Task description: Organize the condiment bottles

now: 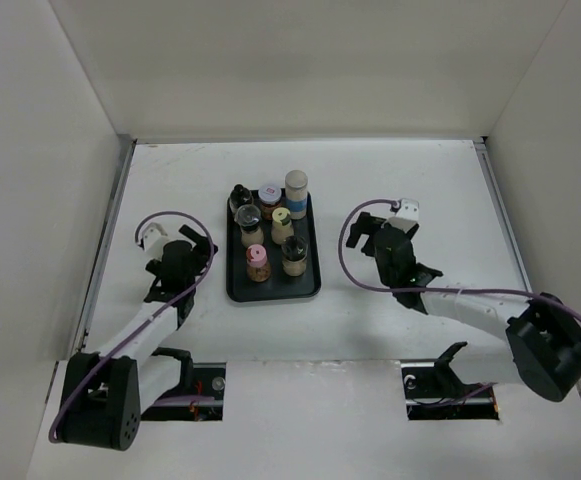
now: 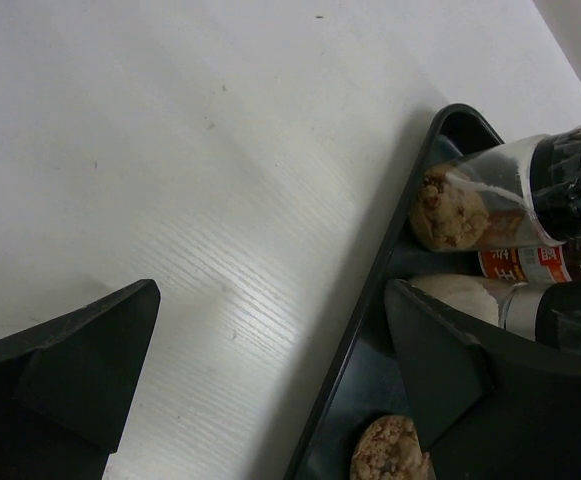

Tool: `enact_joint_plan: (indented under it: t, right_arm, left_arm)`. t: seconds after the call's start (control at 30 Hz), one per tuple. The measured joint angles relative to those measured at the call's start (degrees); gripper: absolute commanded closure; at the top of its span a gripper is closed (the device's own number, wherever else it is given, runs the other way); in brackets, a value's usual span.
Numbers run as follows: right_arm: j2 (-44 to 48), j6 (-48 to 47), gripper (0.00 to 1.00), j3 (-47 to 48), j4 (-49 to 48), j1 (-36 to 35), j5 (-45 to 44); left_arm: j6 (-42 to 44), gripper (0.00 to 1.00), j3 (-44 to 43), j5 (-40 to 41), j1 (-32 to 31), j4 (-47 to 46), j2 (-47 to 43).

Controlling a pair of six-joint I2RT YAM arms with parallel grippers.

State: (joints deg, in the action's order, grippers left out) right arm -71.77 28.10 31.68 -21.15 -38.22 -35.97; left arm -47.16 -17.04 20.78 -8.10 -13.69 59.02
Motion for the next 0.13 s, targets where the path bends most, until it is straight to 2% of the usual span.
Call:
enact_joint_plan:
  t: [0.13]
  right_arm:
    - [-2.2, -0.1, 0.0, 0.0, 0.0, 0.0, 0.4]
  left_arm:
    - [1.7, 0.0, -0.6, 0.1, -1.2, 0.9, -1.7]
